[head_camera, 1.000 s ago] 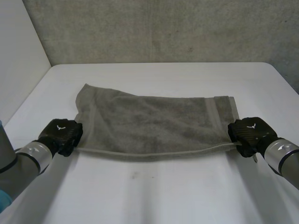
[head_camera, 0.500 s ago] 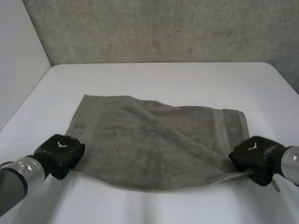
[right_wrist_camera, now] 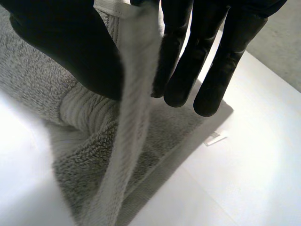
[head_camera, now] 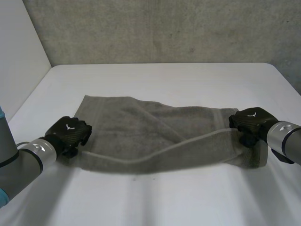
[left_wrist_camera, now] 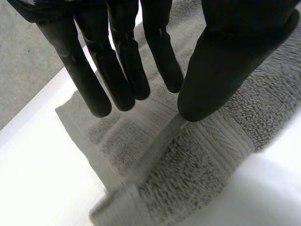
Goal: Fold the towel.
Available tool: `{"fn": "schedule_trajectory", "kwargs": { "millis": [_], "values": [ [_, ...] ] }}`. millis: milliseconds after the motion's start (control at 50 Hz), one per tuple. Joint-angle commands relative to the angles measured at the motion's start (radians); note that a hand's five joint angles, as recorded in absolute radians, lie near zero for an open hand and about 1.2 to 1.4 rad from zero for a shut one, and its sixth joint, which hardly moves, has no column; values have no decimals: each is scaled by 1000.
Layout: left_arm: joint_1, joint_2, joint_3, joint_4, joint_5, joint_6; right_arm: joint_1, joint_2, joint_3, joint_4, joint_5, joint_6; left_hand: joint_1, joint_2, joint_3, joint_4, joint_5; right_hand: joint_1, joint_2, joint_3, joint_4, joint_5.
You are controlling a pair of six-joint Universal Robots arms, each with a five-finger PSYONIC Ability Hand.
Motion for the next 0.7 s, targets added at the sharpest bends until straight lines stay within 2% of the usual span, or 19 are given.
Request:
{"fn": "schedule_trajectory", "kwargs": {
  "millis": [20,300,520,560,580,620,700],
  "values": [
    [18,27,-47,-32,-1,-5,0,36,14,-29,44,-10,-250,-253,-254,-253,-256,421,214,206,203,223],
    [26,115,-145,-75,2,-14,2,57,24,-36,45,-14,-304,-306,-307,-306,-310,421,214,206,203,223],
    [75,85,-151,-18,-1,-19,2,44,41,-30,41,-14,-280,-283,-284,-283,-286,421,214,206,203,223],
    [75,41,-151,17,-3,-17,2,33,61,-30,38,-14,-67,-70,-71,-70,-73,421,214,206,203,223],
    [75,41,-151,17,-3,-17,2,33,61,-30,38,-14,-66,-68,-69,-68,-72,421,214,206,203,223],
    [80,4,-151,40,-5,-16,-3,4,76,-27,33,-16,448,445,444,446,442,421,214,206,203,223],
    [81,4,-150,39,-8,-12,-6,-32,96,-18,30,-30,471,468,467,469,465,421,214,206,203,223]
  ]
}}
